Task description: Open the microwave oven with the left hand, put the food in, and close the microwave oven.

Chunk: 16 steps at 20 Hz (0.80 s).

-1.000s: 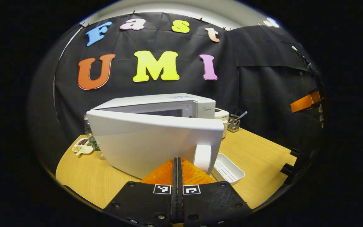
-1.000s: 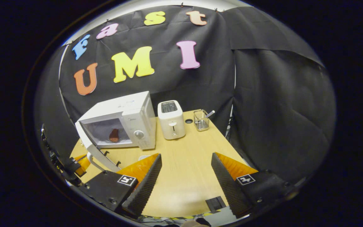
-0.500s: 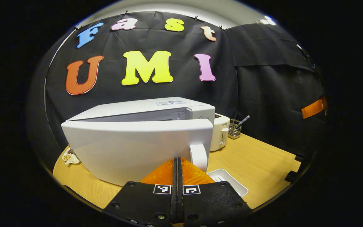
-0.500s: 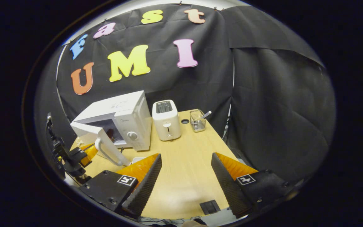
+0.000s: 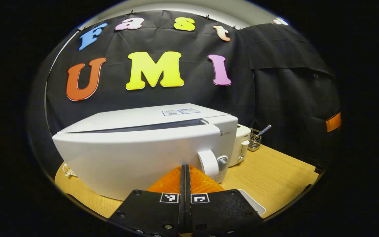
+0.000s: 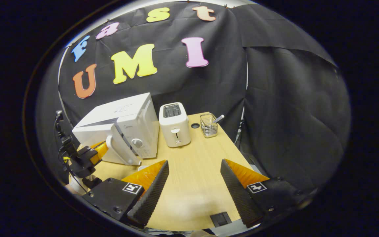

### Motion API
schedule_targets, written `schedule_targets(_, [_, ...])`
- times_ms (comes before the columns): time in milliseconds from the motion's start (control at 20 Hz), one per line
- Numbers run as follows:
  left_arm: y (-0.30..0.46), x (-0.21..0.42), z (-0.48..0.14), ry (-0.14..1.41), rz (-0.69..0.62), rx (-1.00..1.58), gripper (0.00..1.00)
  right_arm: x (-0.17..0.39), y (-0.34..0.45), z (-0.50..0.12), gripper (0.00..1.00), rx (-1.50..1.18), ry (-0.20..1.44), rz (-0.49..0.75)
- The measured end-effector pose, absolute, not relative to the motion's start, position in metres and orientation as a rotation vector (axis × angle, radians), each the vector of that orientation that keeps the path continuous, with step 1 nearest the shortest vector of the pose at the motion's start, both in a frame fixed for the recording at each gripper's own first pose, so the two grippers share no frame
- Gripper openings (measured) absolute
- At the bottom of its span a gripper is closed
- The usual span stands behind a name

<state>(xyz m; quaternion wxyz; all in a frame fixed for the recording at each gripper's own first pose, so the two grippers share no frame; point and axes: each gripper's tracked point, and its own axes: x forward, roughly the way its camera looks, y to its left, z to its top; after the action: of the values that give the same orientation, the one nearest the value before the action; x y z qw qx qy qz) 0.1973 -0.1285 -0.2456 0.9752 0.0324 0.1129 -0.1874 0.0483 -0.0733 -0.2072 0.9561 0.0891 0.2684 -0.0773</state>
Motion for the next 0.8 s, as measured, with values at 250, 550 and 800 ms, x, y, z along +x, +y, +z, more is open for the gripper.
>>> schedule_targets(250, [-0.132, 0.214, -0.248, 0.240, -0.341, 0.030, 0.00, 0.059, -0.073, -0.206, 1.00, 0.171, 0.536, -0.140])
schedule_targets(550, [-0.133, 0.216, -0.248, 0.226, -0.325, 0.020, 0.00, 0.064, -0.076, -0.203, 1.00, 0.166, 0.530, -0.135])
schedule_targets(800, [-0.134, 0.224, -0.252, 0.253, -0.303, 0.031, 0.00, 0.064, -0.076, -0.207, 1.00, 0.175, 0.543, -0.128])
